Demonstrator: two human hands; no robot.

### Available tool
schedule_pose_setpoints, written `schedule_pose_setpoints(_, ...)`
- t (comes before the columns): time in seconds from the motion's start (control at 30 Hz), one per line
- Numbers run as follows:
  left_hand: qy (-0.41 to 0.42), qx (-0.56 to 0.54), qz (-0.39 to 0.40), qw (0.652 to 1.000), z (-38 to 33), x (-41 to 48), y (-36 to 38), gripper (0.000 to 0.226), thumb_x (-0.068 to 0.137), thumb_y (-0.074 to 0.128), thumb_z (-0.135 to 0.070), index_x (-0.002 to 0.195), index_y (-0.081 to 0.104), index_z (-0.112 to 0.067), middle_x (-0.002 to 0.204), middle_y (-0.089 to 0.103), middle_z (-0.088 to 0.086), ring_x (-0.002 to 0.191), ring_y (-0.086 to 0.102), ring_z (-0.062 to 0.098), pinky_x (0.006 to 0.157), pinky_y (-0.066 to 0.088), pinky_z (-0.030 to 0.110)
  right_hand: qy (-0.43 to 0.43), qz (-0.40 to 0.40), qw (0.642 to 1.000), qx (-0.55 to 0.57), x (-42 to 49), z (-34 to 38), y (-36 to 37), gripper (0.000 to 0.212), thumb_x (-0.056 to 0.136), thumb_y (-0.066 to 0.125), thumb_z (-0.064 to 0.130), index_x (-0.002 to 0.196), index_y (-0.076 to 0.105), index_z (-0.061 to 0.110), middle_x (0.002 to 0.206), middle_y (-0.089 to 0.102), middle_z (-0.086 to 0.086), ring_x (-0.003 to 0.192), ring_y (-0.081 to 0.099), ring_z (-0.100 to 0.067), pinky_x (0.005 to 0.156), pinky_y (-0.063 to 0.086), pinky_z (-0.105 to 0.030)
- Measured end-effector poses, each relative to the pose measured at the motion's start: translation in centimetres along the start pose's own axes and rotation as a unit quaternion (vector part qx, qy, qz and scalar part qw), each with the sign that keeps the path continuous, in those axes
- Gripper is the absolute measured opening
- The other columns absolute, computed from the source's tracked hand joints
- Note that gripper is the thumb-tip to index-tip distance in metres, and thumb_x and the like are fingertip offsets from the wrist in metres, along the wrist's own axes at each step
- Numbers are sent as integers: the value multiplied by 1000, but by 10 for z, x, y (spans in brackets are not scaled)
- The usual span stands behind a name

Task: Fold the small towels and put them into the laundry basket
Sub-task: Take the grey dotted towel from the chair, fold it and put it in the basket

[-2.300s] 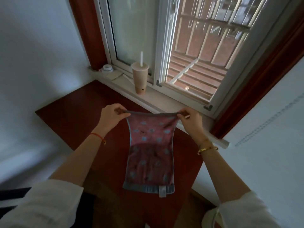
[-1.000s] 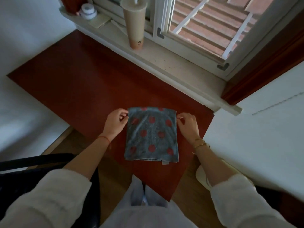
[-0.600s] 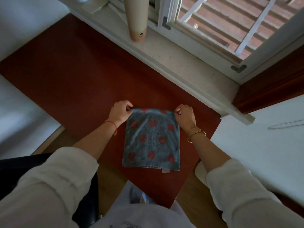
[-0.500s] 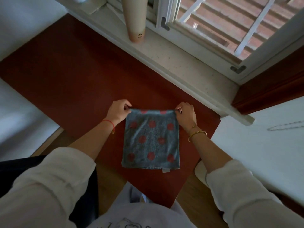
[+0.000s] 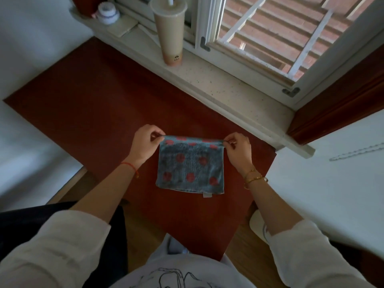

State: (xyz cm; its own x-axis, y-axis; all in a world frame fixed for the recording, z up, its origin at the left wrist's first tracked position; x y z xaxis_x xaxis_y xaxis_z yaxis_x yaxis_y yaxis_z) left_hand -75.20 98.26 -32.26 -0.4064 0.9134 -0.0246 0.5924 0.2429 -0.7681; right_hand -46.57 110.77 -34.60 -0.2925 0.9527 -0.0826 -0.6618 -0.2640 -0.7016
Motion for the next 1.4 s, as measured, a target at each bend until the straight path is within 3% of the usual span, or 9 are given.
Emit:
schedule_pose_setpoints(0.13, 22, -4, 20, 1000, 14, -57, 10, 8, 84, 74, -10, 90, 71, -14, 93, 61, -2, 89, 61, 21, 82, 53, 40, -27, 39, 999, -18, -51, -20, 4, 13, 86, 67, 11, 86, 63, 24, 91, 62, 10, 95, 49, -10, 76, 34, -12)
schedule_pose_setpoints(0.3, -14, -15, 37, 999, 33, -119, 27, 11, 81, 76, -10, 87, 72, -19, 92, 58, -7, 89, 57, 13, 81, 52, 33, -62, 79, 992, -75, -109, -41, 13, 15, 85, 67, 13, 87, 59, 25, 95, 57, 12, 101, 46, -10, 87, 37, -22)
schedule_pose_setpoints(0.57, -136, -10, 55, 989, 39, -158, 47, 11, 85, 74, -16, 94, 71, -21, 106, 62, -1, 92, 59, 12, 83, 49, 25, -89, 78, 986, -118, -148, -53, 20, 10, 85, 70, 16, 94, 67, 17, 103, 61, 3, 104, 49, -17, 91, 46, -31)
schedule_pose_setpoints(0.73, -223, -58, 22, 973, 32, -155, 50, 10, 85, 68, -17, 94, 65, -21, 103, 67, 1, 87, 64, 14, 61, 42, 15, -105, 54, 987, -106, -134, -35, 20, 3, 85, 66, 17, 88, 66, 17, 96, 59, 5, 95, 47, -12, 84, 48, -33)
schedule_pose_setpoints(0.83, -291, -117, -7, 949, 33, -152, 51, 28, 86, 71, -20, 110, 59, -13, 104, 66, 1, 77, 59, 8, 55, 39, 13, -121, 45, 987, -93, -106, -4, 29, 3, 89, 62, 15, 88, 65, 15, 94, 61, 4, 92, 47, -13, 85, 48, -35)
schedule_pose_setpoints(1.0, -356, -121, 25, 926, 37, -140, 55, 46, 83, 74, -19, 124, 60, -5, 115, 68, 9, 103, 65, 23, 74, 45, 22, -164, 139, 972, -90, -62, 51, 72, 18, 95, 55, 22, 107, 67, 16, 112, 66, 1, 112, 49, -21, 98, 43, -37)
schedule_pose_setpoints(1.23, -386, -127, 32, 913, 38, -132, 60, 40, 78, 75, -16, 117, 69, -7, 107, 73, 8, 91, 66, 17, 68, 44, 20, -177, 255, 940, -142, -39, 85, 136, 31, 96, 54, 29, 122, 61, 15, 124, 60, -6, 122, 48, -27, 109, 34, -44)
schedule_pose_setpoints(1.3, -387, -132, 31, 912, 39, -132, 61, 37, 78, 74, -14, 114, 70, -8, 104, 74, 9, 87, 65, 16, 67, 44, 22, -183, 257, 936, -155, -39, 89, 144, 31, 95, 55, 29, 122, 61, 14, 121, 59, -7, 118, 49, -28, 105, 35, -44)
schedule_pose_setpoints(1.4, -378, -141, 23, 915, 39, -134, 60, 31, 78, 73, -12, 109, 72, -9, 105, 73, 9, 98, 68, 22, 71, 46, 24, -192, 266, 930, -166, -38, 94, 150, 26, 93, 57, 23, 116, 63, 12, 113, 57, -9, 110, 49, -29, 97, 41, -43)
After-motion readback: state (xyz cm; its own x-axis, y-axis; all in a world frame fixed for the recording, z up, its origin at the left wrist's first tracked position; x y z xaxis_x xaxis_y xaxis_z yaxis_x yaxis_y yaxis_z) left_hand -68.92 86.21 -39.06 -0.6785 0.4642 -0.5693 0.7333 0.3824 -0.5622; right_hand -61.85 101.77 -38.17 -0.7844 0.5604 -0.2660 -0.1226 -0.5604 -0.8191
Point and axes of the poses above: each hand's wrist, its own x-axis towards the middle knuckle, its own y-axis out of the palm, z = x × y, the point moved 4 cm from there along x, towards the middle knuckle
